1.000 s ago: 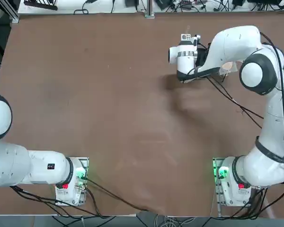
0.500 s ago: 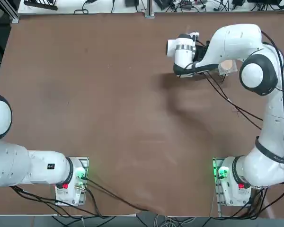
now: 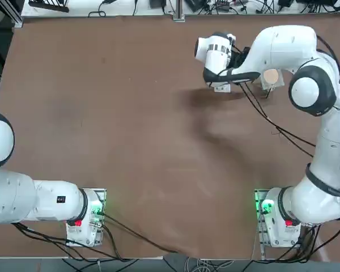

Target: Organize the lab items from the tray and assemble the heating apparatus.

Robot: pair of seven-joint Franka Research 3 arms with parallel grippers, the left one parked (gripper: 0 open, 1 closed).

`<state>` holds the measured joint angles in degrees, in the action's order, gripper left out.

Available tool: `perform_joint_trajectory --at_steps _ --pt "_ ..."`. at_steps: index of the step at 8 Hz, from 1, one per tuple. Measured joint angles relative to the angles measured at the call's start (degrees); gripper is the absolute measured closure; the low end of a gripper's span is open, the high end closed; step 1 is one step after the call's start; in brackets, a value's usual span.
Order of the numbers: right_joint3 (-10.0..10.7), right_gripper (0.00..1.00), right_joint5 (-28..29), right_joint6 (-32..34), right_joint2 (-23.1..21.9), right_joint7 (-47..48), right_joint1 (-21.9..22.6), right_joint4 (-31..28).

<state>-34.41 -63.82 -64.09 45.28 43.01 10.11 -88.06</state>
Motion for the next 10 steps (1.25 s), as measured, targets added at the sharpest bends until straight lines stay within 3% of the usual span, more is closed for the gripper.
perform_joint_trajectory --at_steps 5,7,10 --pt "-0.38 0.01 14.24 0.26 -15.53 -15.27 -2.13 6.17" --pt "-0.31 0.01 15.83 0.18 -18.11 -24.01 -4.6 11.6" --pt "0.04 0.01 18.11 -1.09 -17.82 -35.61 -9.57 22.23"
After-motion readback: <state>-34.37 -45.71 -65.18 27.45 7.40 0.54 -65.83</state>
